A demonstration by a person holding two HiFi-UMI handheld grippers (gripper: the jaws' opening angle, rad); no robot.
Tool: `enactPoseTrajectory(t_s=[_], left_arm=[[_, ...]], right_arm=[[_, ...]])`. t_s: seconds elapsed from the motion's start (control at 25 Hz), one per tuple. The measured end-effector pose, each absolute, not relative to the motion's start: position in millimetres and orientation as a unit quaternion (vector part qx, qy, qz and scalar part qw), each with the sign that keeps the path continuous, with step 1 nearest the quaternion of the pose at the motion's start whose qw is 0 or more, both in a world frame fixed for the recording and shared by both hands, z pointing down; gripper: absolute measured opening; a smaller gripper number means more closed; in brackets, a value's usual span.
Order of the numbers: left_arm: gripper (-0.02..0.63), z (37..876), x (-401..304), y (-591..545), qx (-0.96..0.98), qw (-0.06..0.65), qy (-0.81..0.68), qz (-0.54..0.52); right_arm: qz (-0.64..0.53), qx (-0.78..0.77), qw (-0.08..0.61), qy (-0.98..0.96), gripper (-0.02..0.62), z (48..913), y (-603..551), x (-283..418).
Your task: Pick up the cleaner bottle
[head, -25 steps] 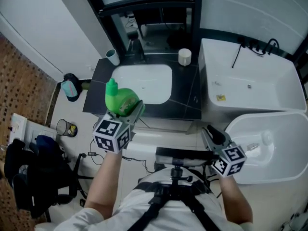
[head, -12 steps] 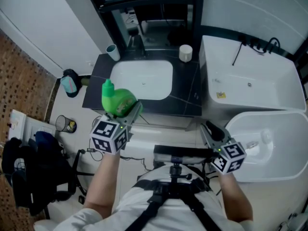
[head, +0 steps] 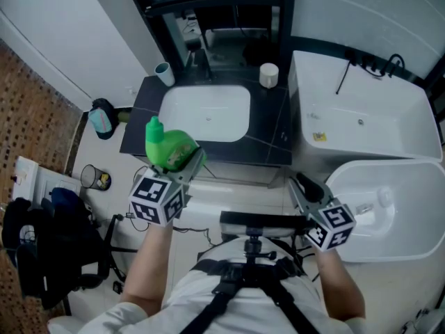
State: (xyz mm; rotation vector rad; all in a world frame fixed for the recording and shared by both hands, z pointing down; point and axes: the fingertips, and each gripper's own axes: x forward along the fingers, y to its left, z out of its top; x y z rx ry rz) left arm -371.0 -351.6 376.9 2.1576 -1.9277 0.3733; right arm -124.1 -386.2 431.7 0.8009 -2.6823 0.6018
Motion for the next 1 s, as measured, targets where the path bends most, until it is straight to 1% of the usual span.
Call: enactPoseTrajectory(t_s=[1.0], left_arm=[[0.178,378,-374,-322,0.726,0.118,-0.667,0.120]], right_arm=[[0.185,0.252,0.123,-0.942,0.104,422,-386,-149]])
